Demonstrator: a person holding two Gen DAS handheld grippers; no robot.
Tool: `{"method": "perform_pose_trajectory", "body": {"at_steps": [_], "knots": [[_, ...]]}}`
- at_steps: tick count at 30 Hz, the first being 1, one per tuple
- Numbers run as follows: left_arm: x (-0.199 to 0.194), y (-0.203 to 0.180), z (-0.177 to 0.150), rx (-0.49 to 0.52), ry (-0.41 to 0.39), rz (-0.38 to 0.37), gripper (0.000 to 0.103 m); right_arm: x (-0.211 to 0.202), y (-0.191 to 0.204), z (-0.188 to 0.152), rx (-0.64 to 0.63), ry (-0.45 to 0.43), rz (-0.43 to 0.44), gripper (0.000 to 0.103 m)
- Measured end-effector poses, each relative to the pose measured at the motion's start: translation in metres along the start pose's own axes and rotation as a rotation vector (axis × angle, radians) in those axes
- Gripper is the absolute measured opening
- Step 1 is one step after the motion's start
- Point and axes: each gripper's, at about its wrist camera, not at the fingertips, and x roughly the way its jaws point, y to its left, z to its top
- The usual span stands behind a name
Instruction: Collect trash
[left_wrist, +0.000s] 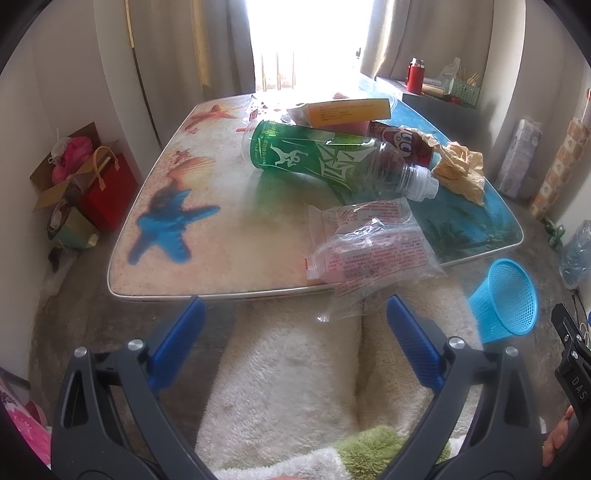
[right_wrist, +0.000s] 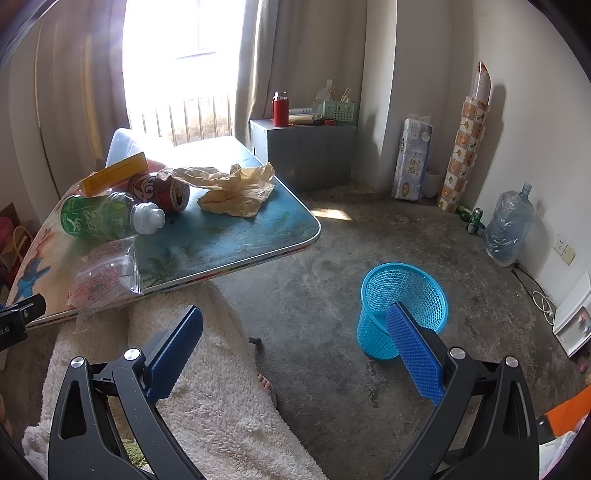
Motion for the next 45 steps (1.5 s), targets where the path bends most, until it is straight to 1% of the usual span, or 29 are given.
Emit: {"method": "perform_pose_trajectory", "body": {"at_steps": [6, 9, 11, 13, 17, 20, 21, 22, 24, 25, 27, 29, 31, 32, 34, 39, 43, 45], "knots": [[0.006, 0.005, 0.008, -0.012, -0.006, 0.016, 0.094, 0.007, 0.0, 0.01, 0.006, -0.035, 0.012, 0.097], [0.008, 0.011, 0.013, -0.022, -0.013, 0.005, 0.095, 0.011, 0.005, 0.02, 0.0, -0.062, 0.028, 0.097], [0.009, 0.015, 0.017, -0.021, -0.024, 0.003, 0.094, 0.012, 0.009, 0.026, -0.008, -0.084, 0.049, 0.097], [0.011, 0.019, 0.021, -0.018, -0.032, -0.015, 0.095, 0.014, 0.014, 0.032, -0.013, -0.1, 0.074, 0.097], [0.015, 0.027, 0.03, -0.022, -0.049, -0.031, 0.095, 0.023, 0.023, 0.039, -0.015, -0.096, 0.132, 0.097], [0.018, 0.034, 0.037, -0.036, -0.056, -0.062, 0.095, 0.028, 0.028, 0.042, -0.013, -0.085, 0.195, 0.097], [0.019, 0.036, 0.039, -0.042, -0.06, -0.081, 0.095, 0.029, 0.029, 0.043, -0.009, -0.087, 0.213, 0.097], [0.019, 0.038, 0.04, -0.04, -0.071, -0.123, 0.095, 0.03, 0.03, 0.045, -0.002, -0.088, 0.223, 0.097], [0.017, 0.044, 0.042, -0.033, -0.097, -0.259, 0.095, 0.03, 0.034, 0.049, 0.013, -0.089, 0.235, 0.097], [0.018, 0.045, 0.043, -0.037, -0.097, -0.308, 0.095, 0.031, 0.035, 0.051, 0.021, -0.086, 0.237, 0.097], [0.021, 0.043, 0.045, -0.032, -0.072, -0.375, 0.095, 0.036, 0.04, 0.055, 0.039, -0.07, 0.239, 0.097], [0.025, 0.036, 0.048, 0.01, -0.036, -0.446, 0.095, 0.041, 0.043, 0.057, 0.056, -0.05, 0.241, 0.097], [0.029, 0.026, 0.048, 0.068, -0.015, -0.495, 0.094, 0.046, 0.046, 0.058, 0.067, -0.025, 0.245, 0.097], [0.03, 0.02, 0.048, 0.102, -0.013, -0.51, 0.095, 0.049, 0.047, 0.059, 0.072, -0.013, 0.247, 0.097], [0.032, 0.009, 0.049, 0.173, -0.021, -0.516, 0.095, 0.055, 0.047, 0.062, 0.081, 0.009, 0.25, 0.097], [0.038, -0.019, 0.05, 0.36, -0.047, -0.478, 0.095, 0.071, 0.042, 0.072, 0.115, 0.057, 0.258, 0.097], [0.051, -0.045, 0.045, 0.548, -0.067, -0.411, 0.095, 0.084, 0.038, 0.079, 0.145, 0.093, 0.262, 0.097], [0.057, -0.056, 0.04, 0.642, -0.082, -0.392, 0.095, 0.091, 0.037, 0.081, 0.154, 0.108, 0.263, 0.097]]}}
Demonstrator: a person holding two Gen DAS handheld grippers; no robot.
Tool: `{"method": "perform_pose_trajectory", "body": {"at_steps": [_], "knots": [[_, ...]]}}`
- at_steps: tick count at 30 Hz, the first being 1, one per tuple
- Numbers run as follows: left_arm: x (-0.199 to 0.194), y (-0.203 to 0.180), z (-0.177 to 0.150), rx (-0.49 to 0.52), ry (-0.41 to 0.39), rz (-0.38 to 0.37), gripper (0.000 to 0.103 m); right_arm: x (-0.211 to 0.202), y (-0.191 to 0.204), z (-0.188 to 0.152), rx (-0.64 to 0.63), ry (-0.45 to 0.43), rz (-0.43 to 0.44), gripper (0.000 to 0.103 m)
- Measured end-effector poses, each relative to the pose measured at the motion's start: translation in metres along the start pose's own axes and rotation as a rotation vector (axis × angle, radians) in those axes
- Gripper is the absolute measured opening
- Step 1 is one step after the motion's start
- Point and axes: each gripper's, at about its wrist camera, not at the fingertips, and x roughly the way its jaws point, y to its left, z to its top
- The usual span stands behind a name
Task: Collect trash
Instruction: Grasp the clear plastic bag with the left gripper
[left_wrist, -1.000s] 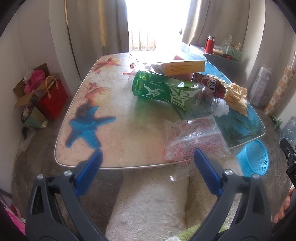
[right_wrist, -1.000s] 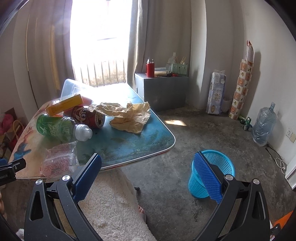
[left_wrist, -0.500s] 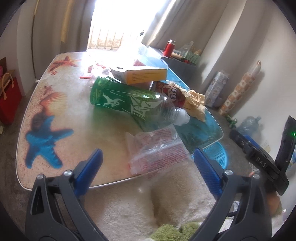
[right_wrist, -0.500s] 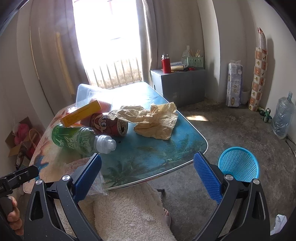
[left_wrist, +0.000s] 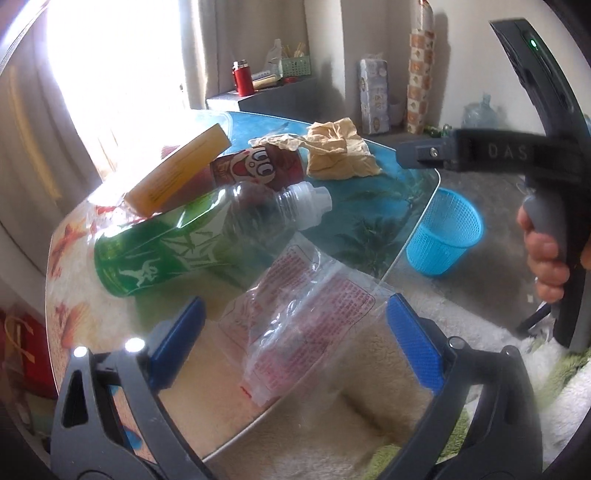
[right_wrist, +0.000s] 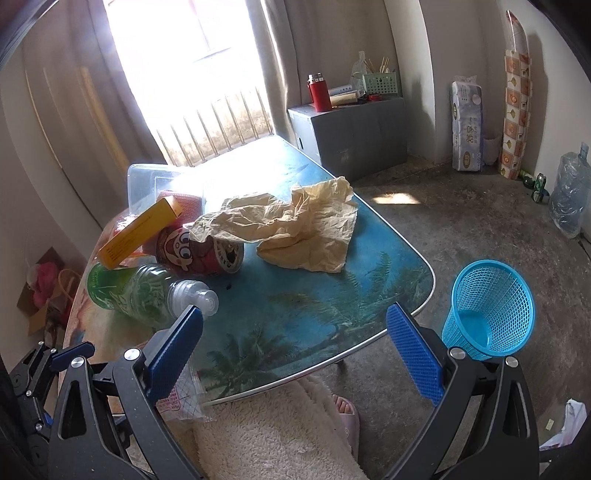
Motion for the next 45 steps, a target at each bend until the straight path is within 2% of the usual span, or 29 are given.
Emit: {"method": "perform_pose_trajectory", "body": {"at_steps": [4, 7, 19, 25, 30, 33, 38, 45], "knots": [[0.026, -0.014, 0.001, 0.13, 0.035, 0.025, 0.095, 0.011, -0.004, 0.005, 0.016, 0.024, 0.006, 0.097], [0.042, -0.017, 0.0, 0.167, 0.06, 0.018, 0.095, 0.018, -0.005, 0.01, 0.024, 0.038, 0.016, 0.097], [0.06, -0.002, 0.0, 0.093, 0.118, -0.07, 0.094, 0.038, -0.009, 0.014, 0.038, 0.087, 0.044, 0.097], [0.062, -0.001, 0.001, 0.097, 0.131, -0.096, 0.081, 0.039, -0.014, 0.015, 0.05, 0.083, 0.043, 0.097], [0.056, -0.006, 0.002, 0.106, 0.133, -0.119, 0.062, 0.038, -0.018, 0.013, 0.06, 0.089, 0.04, 0.097], [0.053, -0.008, 0.003, 0.091, 0.13, -0.141, 0.055, 0.034, -0.019, 0.012, 0.056, 0.084, 0.039, 0.097], [0.041, -0.012, 0.0, 0.074, 0.119, -0.161, 0.047, 0.026, -0.018, 0.014, 0.046, 0.066, 0.039, 0.097], [0.022, -0.008, -0.002, -0.011, 0.086, -0.178, 0.034, 0.017, -0.017, 0.015, 0.041, 0.048, 0.042, 0.097]]}}
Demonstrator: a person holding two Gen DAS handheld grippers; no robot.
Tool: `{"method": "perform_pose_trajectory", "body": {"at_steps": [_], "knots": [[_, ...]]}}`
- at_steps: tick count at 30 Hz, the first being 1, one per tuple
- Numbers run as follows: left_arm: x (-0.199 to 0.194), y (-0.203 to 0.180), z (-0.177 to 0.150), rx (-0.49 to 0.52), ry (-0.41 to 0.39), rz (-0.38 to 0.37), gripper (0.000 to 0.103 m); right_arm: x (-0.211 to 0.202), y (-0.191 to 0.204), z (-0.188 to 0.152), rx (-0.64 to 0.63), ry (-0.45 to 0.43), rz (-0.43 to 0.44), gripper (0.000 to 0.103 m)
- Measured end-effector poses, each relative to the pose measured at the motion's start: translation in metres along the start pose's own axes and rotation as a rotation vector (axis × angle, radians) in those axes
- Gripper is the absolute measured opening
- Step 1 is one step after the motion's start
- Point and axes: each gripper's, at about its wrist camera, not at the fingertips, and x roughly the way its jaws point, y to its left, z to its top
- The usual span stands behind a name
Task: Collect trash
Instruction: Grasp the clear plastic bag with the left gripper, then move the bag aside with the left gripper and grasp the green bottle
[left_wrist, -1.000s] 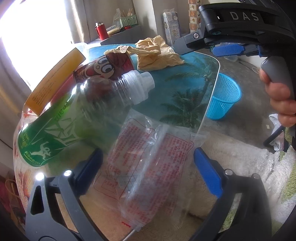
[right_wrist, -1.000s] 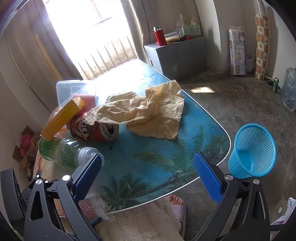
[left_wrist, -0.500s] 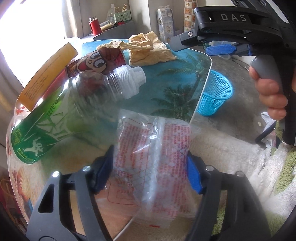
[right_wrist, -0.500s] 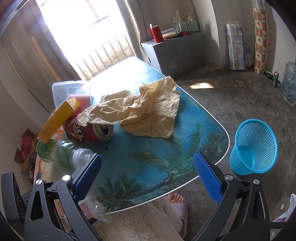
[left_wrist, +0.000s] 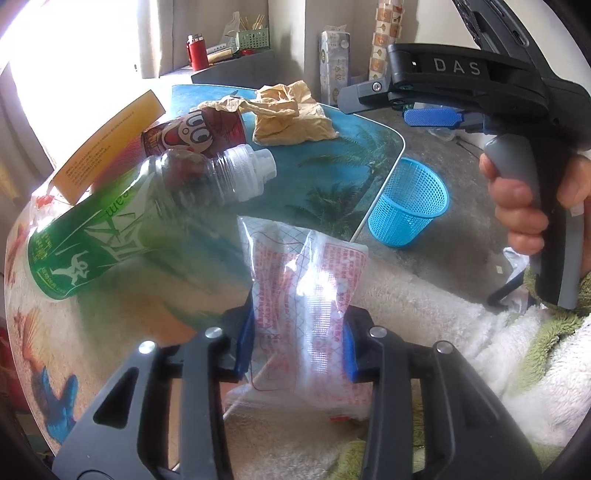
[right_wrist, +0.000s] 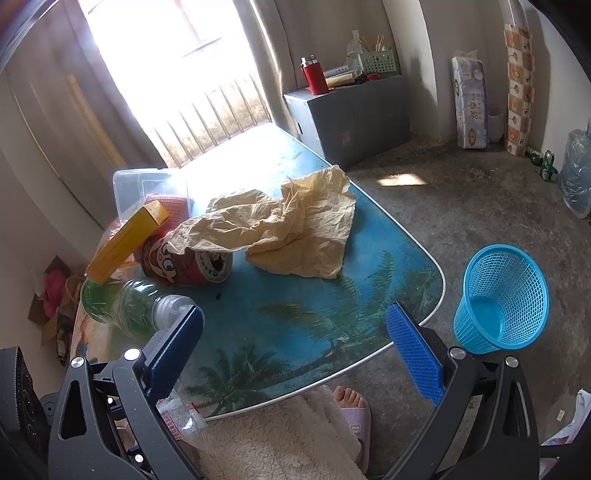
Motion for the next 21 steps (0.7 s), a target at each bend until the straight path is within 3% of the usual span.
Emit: {"method": "perform_pose_trajectory", "body": {"at_steps": [6, 12, 17, 21], "knots": [[-0.018, 0.007, -0.003, -0.077, -0.063, -0.012, 0.027, -0.01, 0.005, 0.002, -0.015, -0.023, 0.001, 0.097], [-0.04, 0.019, -0.013, -0.143, -0.101, 0.035, 0.025, -0.019, 0.015, 0.004, -0.042, -0.041, -0.002, 0.097], [-0.062, 0.056, -0.032, -0.299, -0.092, 0.117, 0.025, -0.019, 0.022, 0.001, -0.064, -0.039, -0.008, 0.097], [-0.058, 0.107, -0.047, -0.497, -0.034, 0.25, 0.026, -0.012, 0.032, -0.001, -0.086, -0.019, 0.021, 0.097]]}}
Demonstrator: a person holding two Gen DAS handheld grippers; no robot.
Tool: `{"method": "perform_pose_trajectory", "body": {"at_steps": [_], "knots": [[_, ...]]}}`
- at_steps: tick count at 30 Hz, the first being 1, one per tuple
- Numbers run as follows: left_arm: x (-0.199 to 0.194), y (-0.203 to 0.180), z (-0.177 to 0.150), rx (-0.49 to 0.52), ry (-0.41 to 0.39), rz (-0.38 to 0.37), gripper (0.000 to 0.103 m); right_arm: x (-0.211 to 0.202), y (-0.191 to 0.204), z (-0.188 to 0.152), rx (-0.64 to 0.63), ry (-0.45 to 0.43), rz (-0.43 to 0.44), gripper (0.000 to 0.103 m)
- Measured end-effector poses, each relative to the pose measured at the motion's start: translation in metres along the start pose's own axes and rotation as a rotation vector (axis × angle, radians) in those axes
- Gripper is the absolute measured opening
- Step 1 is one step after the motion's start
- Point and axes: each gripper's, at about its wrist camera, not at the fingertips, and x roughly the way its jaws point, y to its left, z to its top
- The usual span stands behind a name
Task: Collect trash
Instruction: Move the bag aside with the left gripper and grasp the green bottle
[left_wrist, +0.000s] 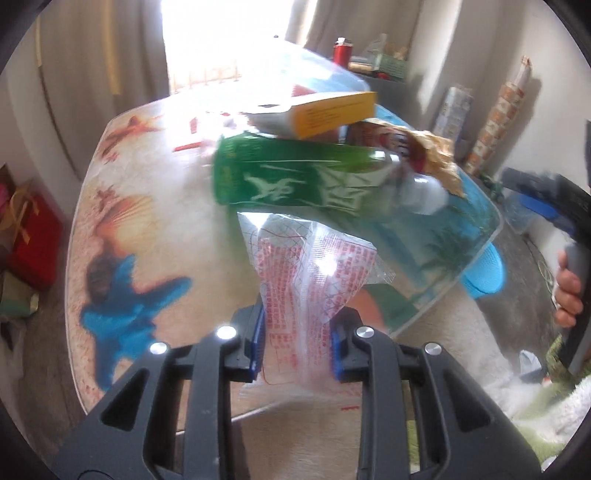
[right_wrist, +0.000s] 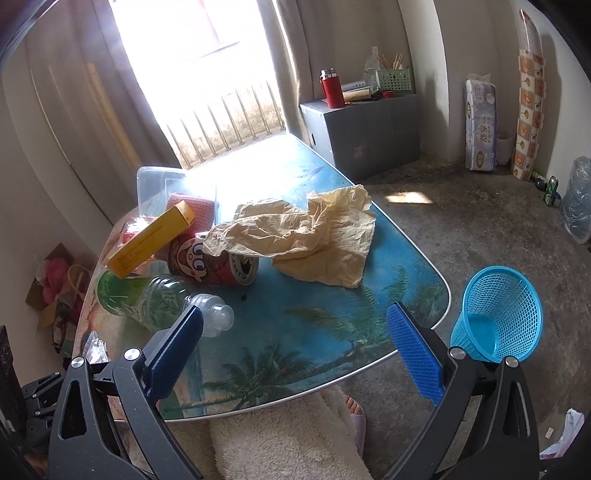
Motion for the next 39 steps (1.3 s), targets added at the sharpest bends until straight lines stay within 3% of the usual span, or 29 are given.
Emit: {"method": "perform_pose_trajectory", "body": {"at_steps": [3, 7, 9, 12, 18, 22, 26, 29, 33, 36, 39], "knots": [[0.01, 0.032, 0.01, -0.119, -0.014, 0.056, 0.034, 0.008, 0.014, 0.002, -0.044, 0.009, 0.055, 0.097], [0.015, 0.049, 0.021, -0.166, -0.06, 0.133, 0.048, 0.028, 0.031, 0.008, -0.112, 0.045, 0.125, 0.097], [0.013, 0.051, 0.024, -0.173, -0.074, 0.158, 0.069, 0.038, 0.041, 0.012, -0.162, 0.066, 0.16, 0.097], [0.004, 0.054, 0.026, -0.18, -0.112, 0.171, 0.083, 0.054, 0.057, 0.014, -0.261, 0.105, 0.204, 0.097], [-0.021, 0.063, 0.017, -0.232, -0.176, 0.168, 0.085, 0.077, 0.072, 0.019, -0.359, 0.173, 0.336, 0.097], [-0.038, 0.066, 0.014, -0.275, -0.23, 0.087, 0.085, 0.094, 0.07, 0.019, -0.327, 0.254, 0.416, 0.097], [-0.047, 0.058, 0.013, -0.282, -0.236, -0.081, 0.085, 0.093, 0.069, 0.011, -0.286, 0.322, 0.512, 0.097], [-0.043, 0.046, 0.015, -0.291, -0.205, -0.206, 0.085, 0.083, 0.071, 0.002, -0.282, 0.36, 0.581, 0.097], [-0.03, 0.03, 0.02, -0.296, -0.148, -0.316, 0.085, 0.072, 0.075, -0.011, -0.266, 0.403, 0.659, 0.097], [-0.014, 0.02, 0.027, -0.313, -0.082, -0.366, 0.085, 0.064, 0.078, -0.022, -0.254, 0.429, 0.718, 0.097], [0.003, 0.013, 0.031, -0.334, -0.016, -0.355, 0.085, 0.058, 0.082, -0.032, -0.258, 0.438, 0.736, 0.097]]}}
